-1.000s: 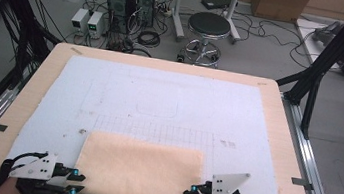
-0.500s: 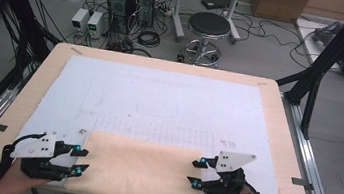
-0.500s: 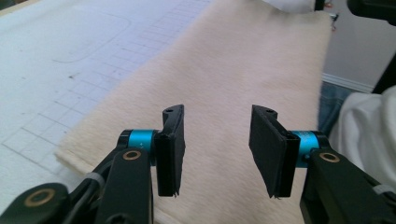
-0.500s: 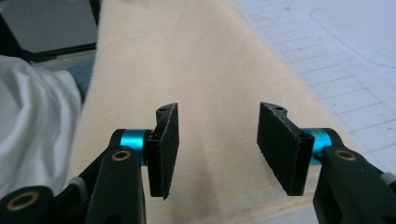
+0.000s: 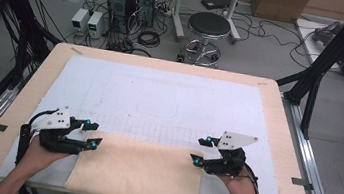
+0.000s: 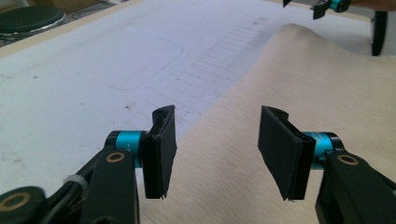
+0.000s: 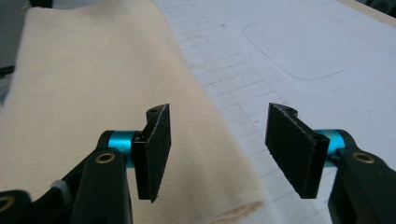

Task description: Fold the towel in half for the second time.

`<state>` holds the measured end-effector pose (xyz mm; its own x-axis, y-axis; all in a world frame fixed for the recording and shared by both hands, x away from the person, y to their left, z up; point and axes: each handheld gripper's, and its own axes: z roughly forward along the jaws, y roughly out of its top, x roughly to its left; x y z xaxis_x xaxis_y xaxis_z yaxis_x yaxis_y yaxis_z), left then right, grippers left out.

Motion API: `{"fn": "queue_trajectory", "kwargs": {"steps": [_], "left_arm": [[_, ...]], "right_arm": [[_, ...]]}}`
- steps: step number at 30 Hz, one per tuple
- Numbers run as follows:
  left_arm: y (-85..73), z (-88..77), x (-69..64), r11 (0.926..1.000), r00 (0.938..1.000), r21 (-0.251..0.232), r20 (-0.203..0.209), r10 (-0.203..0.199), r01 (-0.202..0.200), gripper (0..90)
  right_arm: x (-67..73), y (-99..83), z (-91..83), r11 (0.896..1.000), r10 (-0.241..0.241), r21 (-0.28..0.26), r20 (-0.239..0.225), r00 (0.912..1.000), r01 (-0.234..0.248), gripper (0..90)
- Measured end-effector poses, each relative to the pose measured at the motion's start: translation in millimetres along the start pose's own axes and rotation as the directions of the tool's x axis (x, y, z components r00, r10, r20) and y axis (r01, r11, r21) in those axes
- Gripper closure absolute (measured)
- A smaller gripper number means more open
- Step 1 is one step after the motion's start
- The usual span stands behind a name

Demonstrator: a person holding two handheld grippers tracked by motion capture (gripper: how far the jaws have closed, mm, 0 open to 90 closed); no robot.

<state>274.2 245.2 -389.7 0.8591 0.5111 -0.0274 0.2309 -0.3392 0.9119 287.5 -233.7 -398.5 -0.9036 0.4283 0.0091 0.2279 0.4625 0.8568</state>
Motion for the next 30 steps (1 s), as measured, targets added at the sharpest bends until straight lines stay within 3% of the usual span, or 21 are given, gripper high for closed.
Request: {"fn": "queue_trajectory", "kwargs": {"steps": [5, 10, 16, 18, 21, 25, 30], "left_arm": [[-0.3, 9.9, 13.3, 0.9997, 0.9986, -0.003, -0.046, -0.025, 0.025, 45.7], [-9.2, 21.5, 30.5, 0.9955, 0.9962, 0.058, -0.048, -0.072, 0.075, 45.5], [-23.4, 29.2, 34.7, 0.9872, 0.9935, 0.122, -0.061, -0.097, 0.103, 45.7], [-29.8, 29.6, 36.4, 0.9815, 0.9918, 0.149, -0.061, -0.112, 0.12, 46.4], [-34.7, 29.7, 38.3, 0.9773, 0.9886, 0.152, -0.054, -0.141, 0.148, 46.4], [-38.3, 33.5, 39.0, 0.9697, 0.9875, 0.187, -0.036, -0.153, 0.157, 48.6], [-40.1, 32.6, 38.0, 0.9699, 0.9885, 0.191, -0.018, -0.15, 0.151, 54.1]], "right_arm": [[-16.7, -4.4, 6.8, 0.999, 0.048, 0.012, 0.03, 0.9984, -0.049, 37.6], [-25.7, -12.4, 16.5, 0.995, 0.091, 0.045, 0.025, 0.9956, -0.092, 37.4], [-30.3, -23.3, 21.9, 0.986, 0.144, 0.083, 0.006, 0.9895, -0.144, 39.4], [-30.8, -25.9, 23.7, 0.985, 0.146, 0.091, 0.001, 0.9893, -0.145, 40.2], [-31.5, -29.5, 28.2, 0.98, 0.163, 0.121, -0.023, 0.9864, -0.159, 41.4], [-30.2, -29.9, 30.8, 0.977, 0.166, 0.14, -0.039, 0.9853, -0.159, 45.0], [-29.5, -32.6, 34.2, 0.97, 0.193, 0.165, -0.088, 0.9772, -0.177, 53.5]]}}
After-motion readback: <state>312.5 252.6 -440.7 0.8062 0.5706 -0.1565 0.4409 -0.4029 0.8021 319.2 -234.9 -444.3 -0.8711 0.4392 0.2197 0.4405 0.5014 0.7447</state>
